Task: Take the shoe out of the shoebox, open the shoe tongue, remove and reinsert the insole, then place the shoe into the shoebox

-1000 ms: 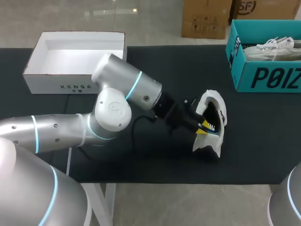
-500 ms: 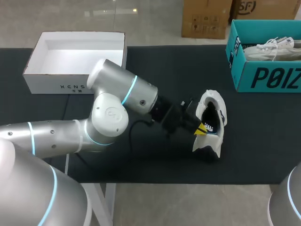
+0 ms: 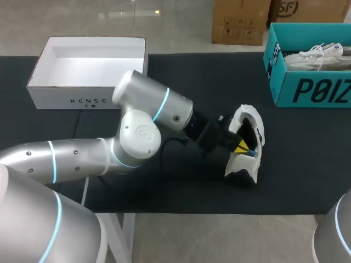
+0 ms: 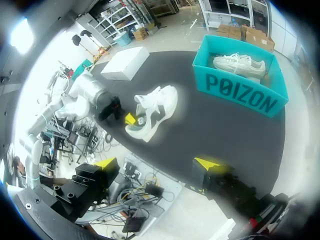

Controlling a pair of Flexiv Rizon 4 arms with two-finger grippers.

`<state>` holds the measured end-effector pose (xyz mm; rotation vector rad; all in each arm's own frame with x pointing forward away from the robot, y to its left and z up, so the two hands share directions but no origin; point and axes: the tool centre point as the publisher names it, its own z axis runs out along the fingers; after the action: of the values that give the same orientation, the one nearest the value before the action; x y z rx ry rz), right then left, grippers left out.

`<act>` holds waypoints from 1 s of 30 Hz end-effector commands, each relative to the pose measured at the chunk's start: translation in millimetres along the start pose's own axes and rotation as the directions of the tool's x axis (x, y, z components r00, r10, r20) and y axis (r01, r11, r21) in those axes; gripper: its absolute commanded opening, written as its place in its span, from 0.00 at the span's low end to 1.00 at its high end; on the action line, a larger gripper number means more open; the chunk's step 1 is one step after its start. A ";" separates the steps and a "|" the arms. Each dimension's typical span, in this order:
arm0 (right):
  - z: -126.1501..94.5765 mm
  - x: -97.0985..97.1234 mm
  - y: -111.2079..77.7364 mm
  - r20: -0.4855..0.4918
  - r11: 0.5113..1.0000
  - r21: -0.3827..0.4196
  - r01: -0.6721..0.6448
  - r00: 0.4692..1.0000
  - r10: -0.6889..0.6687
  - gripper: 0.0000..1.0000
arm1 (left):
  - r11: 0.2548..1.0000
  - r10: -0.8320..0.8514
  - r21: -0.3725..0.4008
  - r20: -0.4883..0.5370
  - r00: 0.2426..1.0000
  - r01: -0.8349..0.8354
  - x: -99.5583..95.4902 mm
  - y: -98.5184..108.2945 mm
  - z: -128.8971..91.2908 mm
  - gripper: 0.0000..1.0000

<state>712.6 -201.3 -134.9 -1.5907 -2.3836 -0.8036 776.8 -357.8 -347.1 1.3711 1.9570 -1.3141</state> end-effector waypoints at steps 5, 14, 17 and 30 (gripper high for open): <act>0.1 -0.8 1.0 0.000 1.000 0.004 0.000 1.000 0.000 1.00 | 1.000 -0.009 0.017 -0.041 0.999 0.009 0.3 -6.2 -0.7 0.00; 0.1 -0.8 1.0 0.000 1.000 0.004 0.000 1.000 0.000 1.00 | 1.000 -0.007 0.016 -0.049 0.999 0.008 -4.7 -16.3 -23.2 1.00; 0.1 -0.8 1.0 0.000 1.000 0.004 0.000 1.000 0.000 1.00 | 1.000 -0.001 0.009 -0.041 0.999 0.001 -10.0 -17.2 -29.5 1.00; 0.1 -0.8 1.0 0.000 1.000 0.004 0.000 1.000 0.000 1.00 | 1.000 0.002 0.032 -0.072 0.997 0.001 -5.0 -24.1 -31.3 0.67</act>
<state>712.6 -201.3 -134.9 -1.5908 -2.3836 -0.8036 762.1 -335.4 -317.1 1.4366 1.9841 -1.3259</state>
